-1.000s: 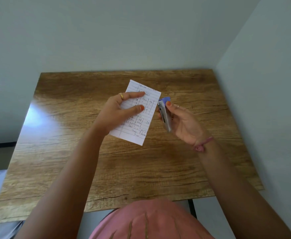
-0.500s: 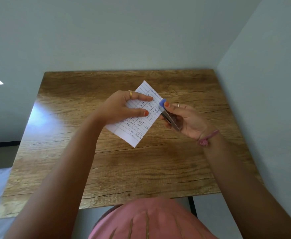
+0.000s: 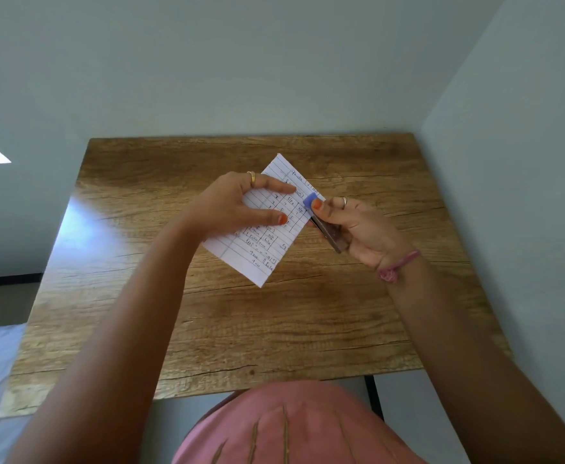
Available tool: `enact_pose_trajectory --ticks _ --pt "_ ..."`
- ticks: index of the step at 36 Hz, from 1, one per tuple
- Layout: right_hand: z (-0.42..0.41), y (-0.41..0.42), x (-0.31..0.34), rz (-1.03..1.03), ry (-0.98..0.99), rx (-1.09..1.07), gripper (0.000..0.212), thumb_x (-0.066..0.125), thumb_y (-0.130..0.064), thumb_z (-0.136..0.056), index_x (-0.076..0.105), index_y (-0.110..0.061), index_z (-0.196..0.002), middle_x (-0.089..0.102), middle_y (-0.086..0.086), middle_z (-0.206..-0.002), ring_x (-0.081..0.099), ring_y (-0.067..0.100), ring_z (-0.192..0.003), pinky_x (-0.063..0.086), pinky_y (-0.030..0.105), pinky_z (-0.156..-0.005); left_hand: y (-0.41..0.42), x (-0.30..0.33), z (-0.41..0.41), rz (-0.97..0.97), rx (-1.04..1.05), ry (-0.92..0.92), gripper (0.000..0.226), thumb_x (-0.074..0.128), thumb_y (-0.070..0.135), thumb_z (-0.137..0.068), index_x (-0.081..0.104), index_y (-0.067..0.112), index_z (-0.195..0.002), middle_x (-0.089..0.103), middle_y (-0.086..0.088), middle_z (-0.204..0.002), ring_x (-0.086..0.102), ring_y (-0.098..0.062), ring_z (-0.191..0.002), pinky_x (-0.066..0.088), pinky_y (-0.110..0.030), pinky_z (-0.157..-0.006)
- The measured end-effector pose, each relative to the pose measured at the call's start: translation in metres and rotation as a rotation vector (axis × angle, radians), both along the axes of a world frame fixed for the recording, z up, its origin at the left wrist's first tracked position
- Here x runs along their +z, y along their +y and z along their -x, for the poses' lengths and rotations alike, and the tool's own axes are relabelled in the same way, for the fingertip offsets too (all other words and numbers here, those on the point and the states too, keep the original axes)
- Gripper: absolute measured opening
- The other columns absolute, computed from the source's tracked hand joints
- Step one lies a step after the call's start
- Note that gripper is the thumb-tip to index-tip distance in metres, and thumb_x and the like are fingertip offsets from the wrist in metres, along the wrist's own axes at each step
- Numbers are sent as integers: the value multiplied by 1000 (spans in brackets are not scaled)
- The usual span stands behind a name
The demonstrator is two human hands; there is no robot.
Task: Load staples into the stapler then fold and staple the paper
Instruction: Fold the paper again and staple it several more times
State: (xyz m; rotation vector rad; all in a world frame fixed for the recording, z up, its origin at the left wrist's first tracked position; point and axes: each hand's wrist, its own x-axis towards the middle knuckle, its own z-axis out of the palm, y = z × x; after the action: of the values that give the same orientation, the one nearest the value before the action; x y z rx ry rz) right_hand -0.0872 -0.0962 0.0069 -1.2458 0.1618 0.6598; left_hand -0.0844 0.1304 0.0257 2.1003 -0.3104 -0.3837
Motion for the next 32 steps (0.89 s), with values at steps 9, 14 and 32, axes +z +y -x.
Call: enact_pose_trajectory --ticks 9,14,32 --pt "1 8 0 54 -44 -79 24 74 -19 -68 67 -6 -87 77 4 -81 74 12 -75 54 15 -57 -2 1 0 -24 5 9 44 78 28 -78 62 49 -113 67 10 -99 70 -5 -67 50 -14 -50" --pt "2 10 1 64 -33 -95 27 74 -18 -68 68 -5 -90 77 5 -81 73 12 -73 52 14 -54 -1 1 1 -20 8 14 43 78 28 -77 60 55 -105 66 12 -98 70 -4 -67 52 -15 -50" --pt "8 8 -9 -34 28 75 27 75 -23 -71 71 -9 -94 74 4 -86 66 13 -70 57 25 -63 1 -3 0 56 46 35 42 81 30 -74 65 58 -100 67 14 -93 70 -5 -65 49 -14 -48"
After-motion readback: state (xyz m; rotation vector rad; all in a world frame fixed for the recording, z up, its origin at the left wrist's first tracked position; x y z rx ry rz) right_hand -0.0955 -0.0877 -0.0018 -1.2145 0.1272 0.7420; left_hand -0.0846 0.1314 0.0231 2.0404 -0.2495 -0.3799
